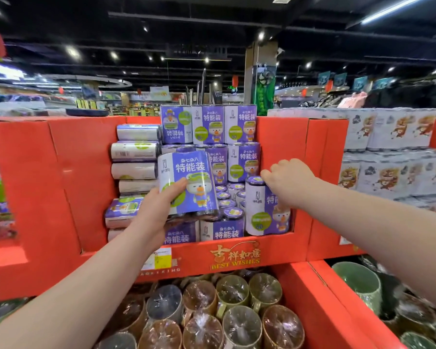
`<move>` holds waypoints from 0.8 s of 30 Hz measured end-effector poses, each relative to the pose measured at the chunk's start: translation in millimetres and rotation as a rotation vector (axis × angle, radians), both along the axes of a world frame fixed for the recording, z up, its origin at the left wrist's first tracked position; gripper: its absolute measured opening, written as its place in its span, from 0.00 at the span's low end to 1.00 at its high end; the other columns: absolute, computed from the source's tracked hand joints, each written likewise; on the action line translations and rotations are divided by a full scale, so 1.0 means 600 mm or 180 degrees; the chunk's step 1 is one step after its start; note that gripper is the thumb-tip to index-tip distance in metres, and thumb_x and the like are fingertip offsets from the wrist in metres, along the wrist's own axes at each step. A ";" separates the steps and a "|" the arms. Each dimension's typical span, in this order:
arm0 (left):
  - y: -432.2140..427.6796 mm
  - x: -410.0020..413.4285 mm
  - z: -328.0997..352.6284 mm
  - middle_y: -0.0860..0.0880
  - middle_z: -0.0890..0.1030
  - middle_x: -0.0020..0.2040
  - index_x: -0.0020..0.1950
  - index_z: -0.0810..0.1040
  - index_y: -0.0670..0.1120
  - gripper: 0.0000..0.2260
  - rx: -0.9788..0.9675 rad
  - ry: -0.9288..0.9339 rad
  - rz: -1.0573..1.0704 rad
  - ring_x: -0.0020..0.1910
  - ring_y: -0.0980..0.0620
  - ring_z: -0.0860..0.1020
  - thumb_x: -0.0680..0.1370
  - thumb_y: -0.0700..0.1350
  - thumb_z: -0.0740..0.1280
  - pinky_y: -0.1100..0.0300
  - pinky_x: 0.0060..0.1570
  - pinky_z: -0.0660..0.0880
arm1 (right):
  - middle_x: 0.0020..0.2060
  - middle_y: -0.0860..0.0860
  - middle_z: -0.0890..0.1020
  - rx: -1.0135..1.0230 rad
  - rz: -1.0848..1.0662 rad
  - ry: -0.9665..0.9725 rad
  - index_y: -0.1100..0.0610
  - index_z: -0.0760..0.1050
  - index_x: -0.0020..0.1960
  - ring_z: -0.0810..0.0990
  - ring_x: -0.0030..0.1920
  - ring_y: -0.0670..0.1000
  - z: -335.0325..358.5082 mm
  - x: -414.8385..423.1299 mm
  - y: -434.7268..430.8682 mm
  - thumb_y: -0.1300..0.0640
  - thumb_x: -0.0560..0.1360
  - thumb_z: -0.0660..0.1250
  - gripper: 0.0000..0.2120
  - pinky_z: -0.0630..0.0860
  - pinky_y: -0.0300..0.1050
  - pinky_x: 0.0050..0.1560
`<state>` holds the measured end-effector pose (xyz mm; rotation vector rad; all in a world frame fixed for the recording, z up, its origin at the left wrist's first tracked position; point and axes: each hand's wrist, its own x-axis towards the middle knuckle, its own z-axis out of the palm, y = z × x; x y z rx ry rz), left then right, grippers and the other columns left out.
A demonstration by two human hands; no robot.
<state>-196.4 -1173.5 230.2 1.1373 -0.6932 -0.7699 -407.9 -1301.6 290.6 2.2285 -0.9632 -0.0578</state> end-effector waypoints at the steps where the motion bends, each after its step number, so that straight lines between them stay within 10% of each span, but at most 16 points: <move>1: 0.000 0.002 -0.001 0.45 0.85 0.51 0.62 0.78 0.45 0.19 -0.0003 0.0016 -0.0010 0.46 0.45 0.83 0.73 0.50 0.72 0.51 0.46 0.79 | 0.61 0.54 0.73 0.0172 -0.0101 -0.0043 0.56 0.64 0.66 0.76 0.60 0.56 0.001 0.004 -0.002 0.39 0.67 0.73 0.36 0.71 0.48 0.55; 10: 0.000 0.009 -0.002 0.49 0.85 0.37 0.52 0.80 0.46 0.08 -0.0035 0.0122 -0.0059 0.30 0.52 0.83 0.76 0.48 0.69 0.61 0.26 0.77 | 0.59 0.53 0.72 -0.0057 0.0014 -0.0292 0.56 0.64 0.65 0.78 0.56 0.55 -0.022 0.006 -0.021 0.33 0.63 0.71 0.41 0.68 0.49 0.54; 24: -0.011 -0.013 0.001 0.46 0.85 0.47 0.58 0.78 0.45 0.15 0.0009 0.0120 -0.0011 0.42 0.47 0.82 0.74 0.49 0.72 0.43 0.57 0.77 | 0.58 0.53 0.71 -0.0307 0.0367 -0.0143 0.57 0.67 0.61 0.77 0.52 0.55 -0.024 0.009 -0.007 0.34 0.62 0.73 0.38 0.64 0.48 0.45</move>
